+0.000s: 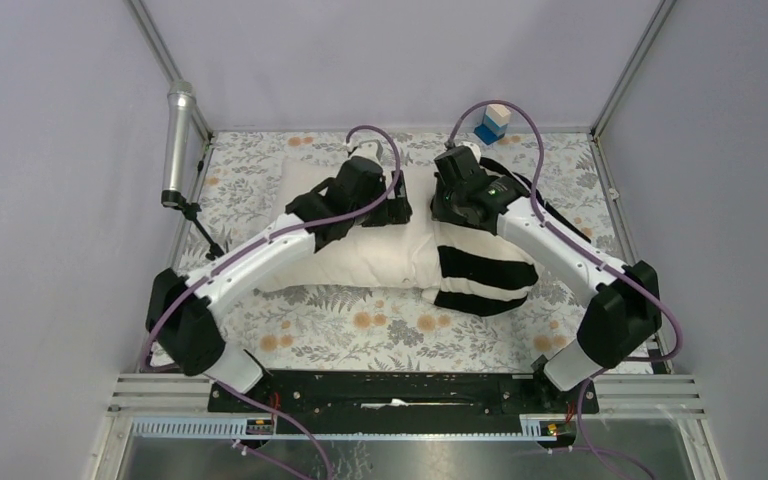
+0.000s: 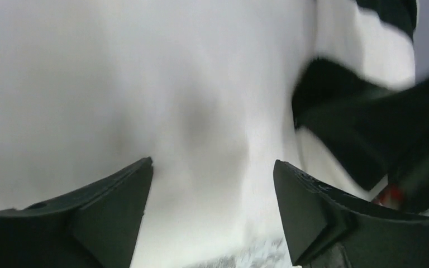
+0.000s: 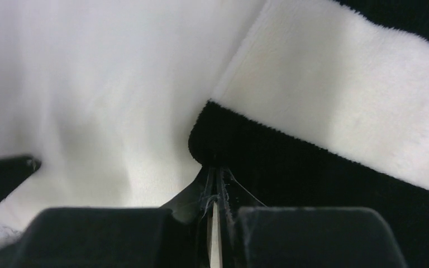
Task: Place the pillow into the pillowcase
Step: Stuff the pillow into the pillowcase.
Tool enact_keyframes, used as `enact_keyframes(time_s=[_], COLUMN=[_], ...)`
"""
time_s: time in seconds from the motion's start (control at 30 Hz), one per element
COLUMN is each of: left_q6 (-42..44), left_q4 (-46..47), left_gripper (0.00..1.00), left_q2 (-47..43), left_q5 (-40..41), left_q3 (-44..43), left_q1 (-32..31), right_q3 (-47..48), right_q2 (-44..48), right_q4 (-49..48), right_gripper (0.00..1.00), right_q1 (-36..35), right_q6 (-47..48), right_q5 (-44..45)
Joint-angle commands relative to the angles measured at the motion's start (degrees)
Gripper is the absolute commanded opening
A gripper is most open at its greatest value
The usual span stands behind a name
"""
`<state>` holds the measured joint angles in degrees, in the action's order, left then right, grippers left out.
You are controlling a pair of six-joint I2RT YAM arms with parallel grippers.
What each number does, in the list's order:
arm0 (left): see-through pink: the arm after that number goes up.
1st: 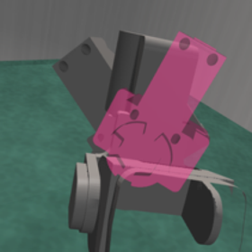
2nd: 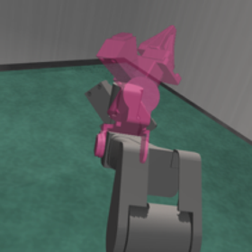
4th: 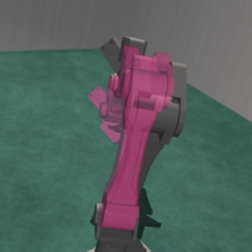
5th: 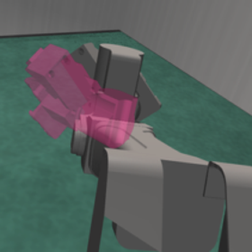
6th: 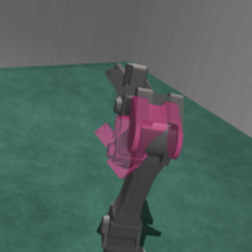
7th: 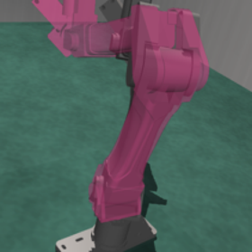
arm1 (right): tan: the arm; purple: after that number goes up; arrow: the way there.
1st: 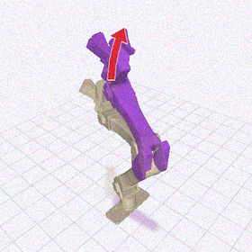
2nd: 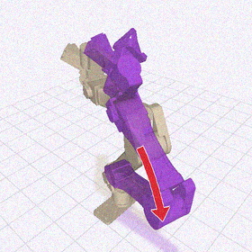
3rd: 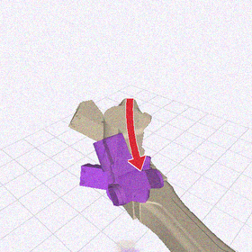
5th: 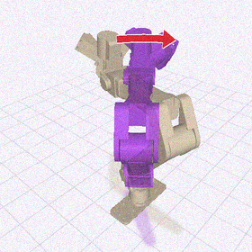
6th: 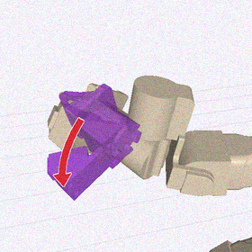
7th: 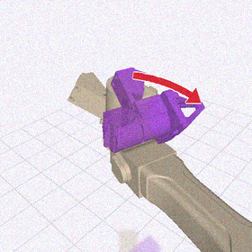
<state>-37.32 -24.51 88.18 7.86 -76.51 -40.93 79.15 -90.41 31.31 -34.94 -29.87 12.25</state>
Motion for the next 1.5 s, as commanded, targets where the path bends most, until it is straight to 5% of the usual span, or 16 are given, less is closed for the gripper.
enact_keyframes(time_s=[0.0,0.03,0.17,0.33,0.43,0.5,0.57,0.6,0.87,1.1,1.47], left_q6=[10.6,11.1,9.5,10.2,9.5,8.6,8.2,7.9,5.9,6.4,8.3], left_q4=[-13.2,-15.8,-21.8,-13.7,-9.2,-7.9,-7.2,-8.0,-11.0,-13.1,-13.3], left_gripper=[0.91,0.98,0.99,0.99,0.91,0.64,0.09,0.0,0.0,0.0,0.0], left_q2=[-9.3,-9.9,-9.6,-2.7,3.6,5.4,5.4,5.6,5.0,8.3,6.9], left_q5=[12.9,15.2,21.1,22.1,25.1,24.2,23.2,22.5,3.6,0.2,-1.5], left_q3=[-1.7,-1.1,3.5,9.3,8.2,5.4,2.2,0.2,-13.8,-21.3,-24.6], left_q1=[-7.0,-8.1,-14.4,-18.5,-16.3,-14.1,-12.0,-10.5,2.0,4.1,4.5], right_q3=[4.7,4.9,3.1,0.6,-0.5,-3.3,-7.2,-9.0,-15.6,-13.8,-15.3], right_q2=[4.0,4.9,9.5,12.6,15.3,18.9,23.0,24.7,30.2,31.8,19.0], right_q4=[-1.9,-1.2,0.7,0.8,2.0,2.4,2.7,2.6,1.9,10.0,7.2], right_gripper=[0.16,0.21,0.37,0.48,0.65,0.81,0.98,0.99,1.0,1.0,1.0], right_q1=[0.4,0.4,0.5,0.4,0.4,0.4,0.7,1.4,1.2,-15.3,-21.7], right_q6=[0.5,0.6,0.5,0.4,0.6,0.8,1.0,0.9,0.1,-4.6,-2.4], right_q5=[0.3,1.0,2.3,2.0,4.0,8.0,14.3,15.9,8.7,30.6,40.8])
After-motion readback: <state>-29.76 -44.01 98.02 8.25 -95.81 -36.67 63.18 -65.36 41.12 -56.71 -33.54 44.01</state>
